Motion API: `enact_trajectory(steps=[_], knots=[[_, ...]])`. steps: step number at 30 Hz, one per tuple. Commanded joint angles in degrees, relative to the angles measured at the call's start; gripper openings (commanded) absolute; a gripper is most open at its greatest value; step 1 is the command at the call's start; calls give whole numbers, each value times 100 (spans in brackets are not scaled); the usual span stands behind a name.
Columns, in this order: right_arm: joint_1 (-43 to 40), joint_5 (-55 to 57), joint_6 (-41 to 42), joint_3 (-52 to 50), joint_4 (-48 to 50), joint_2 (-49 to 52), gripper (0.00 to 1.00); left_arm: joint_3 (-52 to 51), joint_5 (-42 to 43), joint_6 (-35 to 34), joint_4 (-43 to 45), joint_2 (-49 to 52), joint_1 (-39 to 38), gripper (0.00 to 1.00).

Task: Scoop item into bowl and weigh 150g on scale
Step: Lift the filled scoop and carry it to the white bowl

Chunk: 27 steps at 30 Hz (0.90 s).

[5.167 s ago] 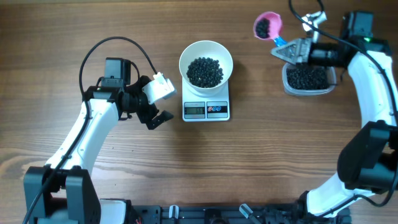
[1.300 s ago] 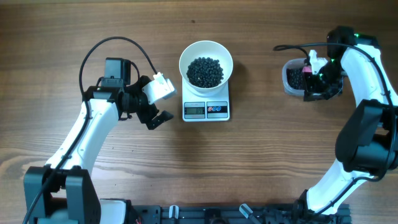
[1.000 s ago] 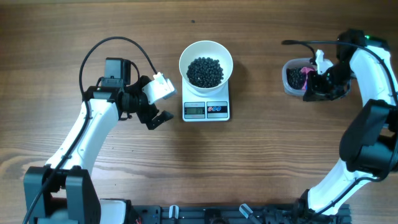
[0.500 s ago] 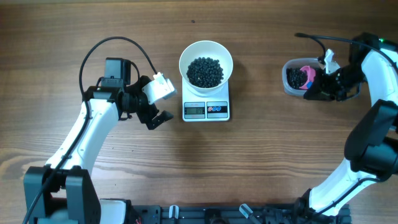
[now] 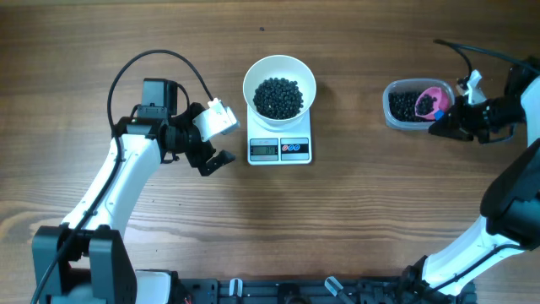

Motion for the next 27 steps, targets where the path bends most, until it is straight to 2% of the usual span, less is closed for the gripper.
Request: enact_trajectory(steps=[1,8,10,14,18,27], knots=[[-153,-750,-507,-17,-103,114,4,-42,133,55,-2,55,26,100],[-354,-1222,-872,280,-568,11,4,-42,133,55,-2,55,26,100],[-291,-1615,-1174,413,-765,-114,4,-42,133,55,-2,55,26,100],[-15,-1915,-1165,501,-776,-334,4,-42,133,55,-2,55,26,100],[592,-1932,-1117,509,-684,-514,4,-42,133,55,-2,55,26,100],[2535,-1950,-503,828,-98,-595,4,-42,133,55,-2,55,26,100]])
